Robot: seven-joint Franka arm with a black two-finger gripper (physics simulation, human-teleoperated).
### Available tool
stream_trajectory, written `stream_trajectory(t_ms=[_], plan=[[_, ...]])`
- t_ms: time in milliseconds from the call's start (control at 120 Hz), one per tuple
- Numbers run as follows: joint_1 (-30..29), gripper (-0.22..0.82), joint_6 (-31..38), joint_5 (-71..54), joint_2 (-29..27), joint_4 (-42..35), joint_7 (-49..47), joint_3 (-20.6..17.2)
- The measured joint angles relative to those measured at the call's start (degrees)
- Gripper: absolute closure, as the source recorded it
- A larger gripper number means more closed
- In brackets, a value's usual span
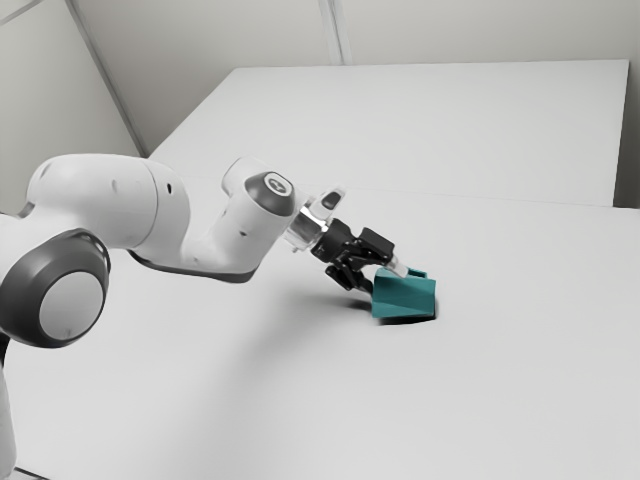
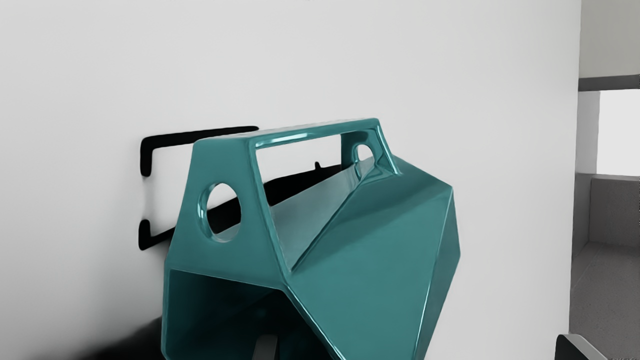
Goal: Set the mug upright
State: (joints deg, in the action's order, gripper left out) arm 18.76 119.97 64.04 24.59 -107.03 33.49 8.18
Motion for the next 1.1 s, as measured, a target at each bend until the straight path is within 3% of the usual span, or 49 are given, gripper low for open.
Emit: stream_trajectory(t_ms=[167,383,525,867,1100], plan=[[0.1,0.09,0.1,0.9,0.8,1.6,1.2,-0.8],[0.5,0.51,0.3,1.5,0.7,1.8,2.3,-1.0],[1.0,0.66,0.4,1.8,0.5,2.1,2.9,-1.0],[1.6,0.75,0.6,0.7,-0.8,3.0,3.6,-0.8],[1.0,0.78,0.7,-7.0,-6.4,2.4,2.3,-0.6]])
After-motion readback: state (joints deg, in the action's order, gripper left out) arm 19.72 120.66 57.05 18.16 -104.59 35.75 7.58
